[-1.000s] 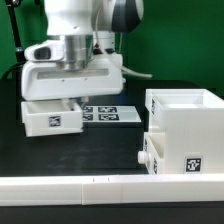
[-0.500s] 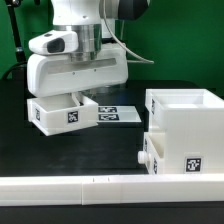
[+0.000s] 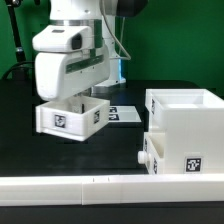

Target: Assemble drawer

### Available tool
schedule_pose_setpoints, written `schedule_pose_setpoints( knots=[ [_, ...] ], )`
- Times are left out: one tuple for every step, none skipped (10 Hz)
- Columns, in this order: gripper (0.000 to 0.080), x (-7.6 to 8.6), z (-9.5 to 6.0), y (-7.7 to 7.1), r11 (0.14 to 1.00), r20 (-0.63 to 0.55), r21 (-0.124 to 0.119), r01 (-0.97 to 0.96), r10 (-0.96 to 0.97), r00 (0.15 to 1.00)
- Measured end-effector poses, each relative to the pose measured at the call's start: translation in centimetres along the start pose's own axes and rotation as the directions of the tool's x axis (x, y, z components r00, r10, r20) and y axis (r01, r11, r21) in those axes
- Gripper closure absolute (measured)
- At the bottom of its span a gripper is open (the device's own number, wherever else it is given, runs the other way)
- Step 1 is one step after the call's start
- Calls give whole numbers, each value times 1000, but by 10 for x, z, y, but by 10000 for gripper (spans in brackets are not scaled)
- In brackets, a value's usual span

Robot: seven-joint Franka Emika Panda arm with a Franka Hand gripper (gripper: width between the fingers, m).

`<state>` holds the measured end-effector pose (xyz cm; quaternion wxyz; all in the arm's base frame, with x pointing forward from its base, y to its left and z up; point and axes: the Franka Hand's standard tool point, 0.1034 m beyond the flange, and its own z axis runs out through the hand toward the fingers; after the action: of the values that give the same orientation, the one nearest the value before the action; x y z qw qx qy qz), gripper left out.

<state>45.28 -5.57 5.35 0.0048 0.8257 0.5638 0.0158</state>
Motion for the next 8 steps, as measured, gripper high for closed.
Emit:
schedule_pose_setpoints(
  knots=[
    [757,-2,1,-1,999,3,2,52,-52,999],
    [757,-3,1,-1,990,7,2,139,-139,990],
    [757,-4,1,-1,977,11,3,215,-215,977],
    [757,-5,2,0,964,14,8,264,-265,964],
    [757,-5,2,6,949,15,15,315,-315,949],
    [757,0,-1,15,948,16,21,318,-318,948],
    [757,7,-4,25,945,16,27,325,-326,945],
    [757,13,-6,36,944,15,32,329,-330,944]
  ],
)
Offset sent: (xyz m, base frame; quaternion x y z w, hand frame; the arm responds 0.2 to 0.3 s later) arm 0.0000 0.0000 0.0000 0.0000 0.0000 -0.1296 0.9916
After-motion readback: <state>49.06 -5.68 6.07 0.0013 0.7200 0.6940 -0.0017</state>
